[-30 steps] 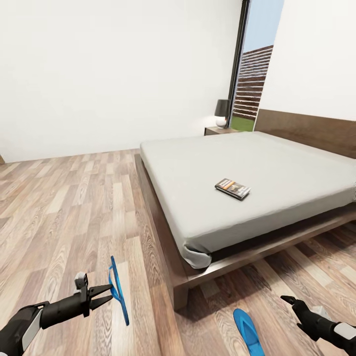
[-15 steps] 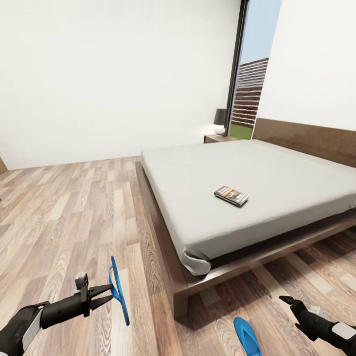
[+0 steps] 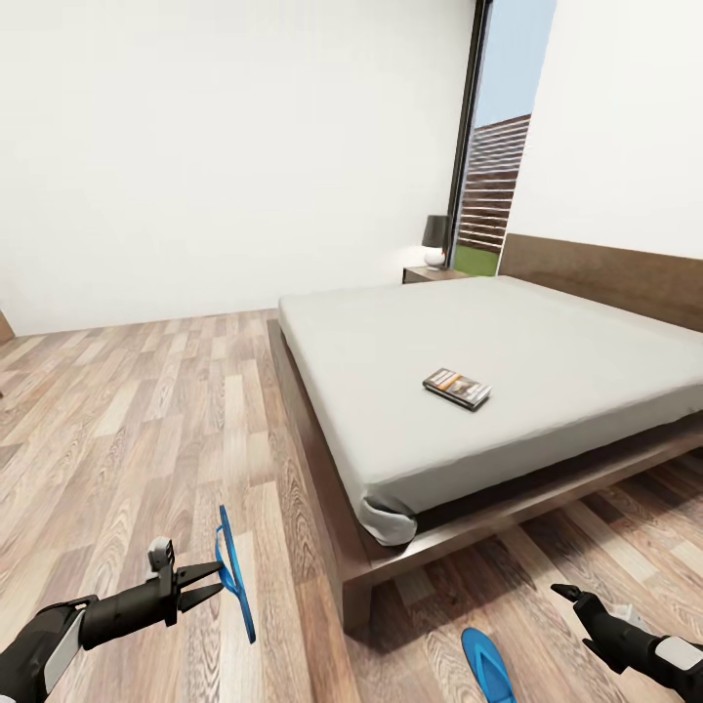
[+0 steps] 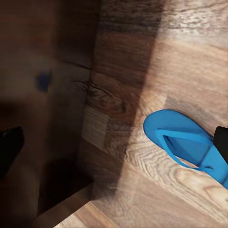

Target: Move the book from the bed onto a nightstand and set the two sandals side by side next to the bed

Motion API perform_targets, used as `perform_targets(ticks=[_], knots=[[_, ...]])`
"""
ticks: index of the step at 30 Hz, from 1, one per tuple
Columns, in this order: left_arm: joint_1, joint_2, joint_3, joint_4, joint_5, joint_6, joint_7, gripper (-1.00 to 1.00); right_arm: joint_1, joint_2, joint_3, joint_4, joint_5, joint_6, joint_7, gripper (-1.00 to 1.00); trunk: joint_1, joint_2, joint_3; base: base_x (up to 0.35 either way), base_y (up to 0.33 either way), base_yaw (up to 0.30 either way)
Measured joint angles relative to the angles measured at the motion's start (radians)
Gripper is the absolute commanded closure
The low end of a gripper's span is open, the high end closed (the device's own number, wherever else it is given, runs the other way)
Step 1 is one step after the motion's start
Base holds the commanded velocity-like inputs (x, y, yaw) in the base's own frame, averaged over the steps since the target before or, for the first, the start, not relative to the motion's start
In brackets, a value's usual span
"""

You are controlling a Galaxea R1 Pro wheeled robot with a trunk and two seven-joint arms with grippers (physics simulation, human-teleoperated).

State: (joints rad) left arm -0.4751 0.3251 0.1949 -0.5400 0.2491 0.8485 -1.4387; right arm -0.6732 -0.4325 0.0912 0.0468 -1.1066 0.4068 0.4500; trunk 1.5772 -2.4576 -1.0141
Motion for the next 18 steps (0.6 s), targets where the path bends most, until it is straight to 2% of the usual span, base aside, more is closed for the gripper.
perform_targets(ticks=[2, 4, 7, 13, 18], knots=[[0.011, 0.011, 0.01, -0.011, -0.01, -0.012, -0.01, 1.0, -0.011, -0.011, -0.001, 0.004, -0.001, -0.001, 0.011, -1.0, 0.0, 0.0, 0.0, 0.0, 0.0, 0.0], [0.023, 0.023, 0.021, -0.022, -0.01, -0.016, -0.02, 1.0, -0.023, -0.011, 0.0, 0.004, 0.0, -0.002, 0.013, -1.0, 0.0, 0.0, 0.0, 0.0, 0.0, 0.0], [0.033, 0.036, 0.014, -0.039, -0.017, -0.022, -0.012, 1.0, -0.04, -0.007, 0.0, 0.004, 0.002, -0.006, 0.01, -1.0, 0.0, 0.0, 0.0, 0.0, 0.0, 0.0], [0.052, 0.002, -0.012, -0.004, -0.057, -0.057, 0.023, 1.0, -0.038, 0.023, 0.019, 0.003, 0.037, -0.01, 0.008, -1.0, 0.0, 0.0, 0.0, 0.0, 0.0, 0.0], [0.054, -0.001, -0.013, 0.011, -0.09, -0.087, 0.052, 1.0, -0.036, 0.027, 0.02, 0.002, 0.065, -0.014, 0.008, -1.0, 0.0, 0.0, 0.0, 0.0, 0.0, 0.0]])
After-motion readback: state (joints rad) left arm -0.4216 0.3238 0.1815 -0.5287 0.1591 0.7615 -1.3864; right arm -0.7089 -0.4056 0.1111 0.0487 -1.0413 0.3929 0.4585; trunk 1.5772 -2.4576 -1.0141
